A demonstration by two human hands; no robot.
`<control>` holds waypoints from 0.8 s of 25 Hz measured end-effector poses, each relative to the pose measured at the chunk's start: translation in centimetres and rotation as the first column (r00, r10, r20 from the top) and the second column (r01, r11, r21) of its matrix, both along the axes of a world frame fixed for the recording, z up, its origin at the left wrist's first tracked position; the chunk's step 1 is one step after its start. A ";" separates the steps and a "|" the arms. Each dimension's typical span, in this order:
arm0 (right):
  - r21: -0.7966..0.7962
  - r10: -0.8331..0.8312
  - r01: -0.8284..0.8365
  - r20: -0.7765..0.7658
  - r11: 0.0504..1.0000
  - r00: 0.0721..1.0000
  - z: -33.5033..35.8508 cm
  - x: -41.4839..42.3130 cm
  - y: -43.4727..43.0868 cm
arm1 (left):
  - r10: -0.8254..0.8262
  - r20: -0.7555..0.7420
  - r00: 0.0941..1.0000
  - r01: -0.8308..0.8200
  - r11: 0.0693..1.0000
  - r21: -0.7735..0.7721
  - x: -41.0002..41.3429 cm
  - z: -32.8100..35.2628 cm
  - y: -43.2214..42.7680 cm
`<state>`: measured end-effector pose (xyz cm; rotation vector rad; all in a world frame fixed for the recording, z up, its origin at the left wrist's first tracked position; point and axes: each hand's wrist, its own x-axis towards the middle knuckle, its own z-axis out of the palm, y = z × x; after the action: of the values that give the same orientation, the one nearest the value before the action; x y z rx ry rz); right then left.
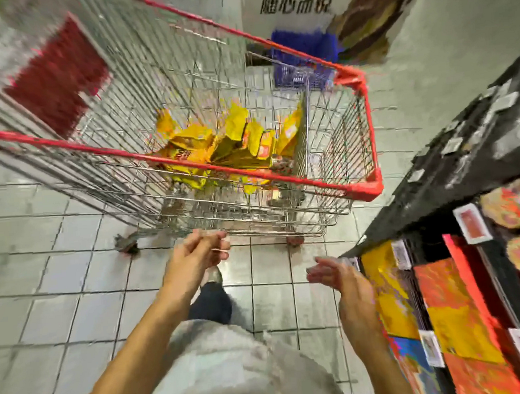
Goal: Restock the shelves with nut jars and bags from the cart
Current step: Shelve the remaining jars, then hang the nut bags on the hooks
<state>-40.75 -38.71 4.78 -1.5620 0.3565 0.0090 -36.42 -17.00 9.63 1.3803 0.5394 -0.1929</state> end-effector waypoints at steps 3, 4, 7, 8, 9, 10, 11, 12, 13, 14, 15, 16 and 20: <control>-0.019 0.068 -0.067 0.038 0.998 0.997 0.7 4.6 2.4 | -0.010 0.015 1.000 0.010 1.000 0.020 3.1 -0.2 1.6; -0.021 0.079 -0.078 0.041 0.997 0.996 0.9 6.2 3.3 | -0.023 0.012 1.000 0.022 0.999 0.023 4.2 -0.2 2.1; -0.019 0.094 -0.093 0.041 0.995 0.995 1.0 11.8 6.4 | -0.047 0.006 0.999 0.047 0.999 -0.002 8.8 -0.9 4.2; -0.038 0.101 -0.100 0.045 0.994 0.994 1.0 13.9 7.6 | -0.063 0.017 0.998 0.063 0.998 -0.005 11.0 -0.9 5.2; -0.048 0.105 -0.103 0.046 0.994 0.993 1.0 15.9 8.9 | -0.094 0.028 0.995 0.094 0.996 -0.009 13.2 -0.8 6.2; -0.048 0.103 -0.101 0.043 0.994 0.994 1.1 17.9 10.1 | -0.130 0.037 0.991 0.131 0.991 -0.015 15.4 -0.5 7.3; -0.041 0.098 -0.097 0.035 0.994 0.995 1.4 19.8 11.3 | -0.161 0.041 0.986 0.162 0.987 -0.017 17.6 -0.1 8.4; -0.038 0.093 -0.092 0.021 0.995 0.995 1.7 21.5 12.3 | -0.189 0.047 0.981 0.191 0.981 -0.023 19.4 0.5 9.4; -0.032 0.092 -0.091 0.009 0.995 0.996 2.0 23.4 13.3 | -0.217 0.063 0.974 0.219 0.976 -0.020 21.3 1.0 10.7; -0.022 0.095 -0.095 -0.001 0.995 0.995 2.1 25.6 14.3 | -0.238 0.081 0.968 0.240 0.971 -0.018 23.8 1.5 12.3; -0.015 0.108 -0.109 -0.018 0.994 0.994 2.0 27.8 15.0 | -0.232 0.087 0.969 0.233 0.973 -0.001 26.3 1.7 14.0; -0.019 0.131 -0.132 -0.046 0.991 0.990 1.8 30.0 15.7 | -0.202 0.082 0.976 0.201 0.979 0.020 29.2 1.6 15.7; -0.228 0.323 -0.372 -0.226 0.900 0.919 -2.6 38.3 17.9 | -0.127 -0.061 0.990 0.134 0.982 0.135 40.7 -2.4 20.5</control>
<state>-2.47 -20.81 2.22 -1.8831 0.2217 0.4028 4.28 3.48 7.24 1.5518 0.5133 -0.3031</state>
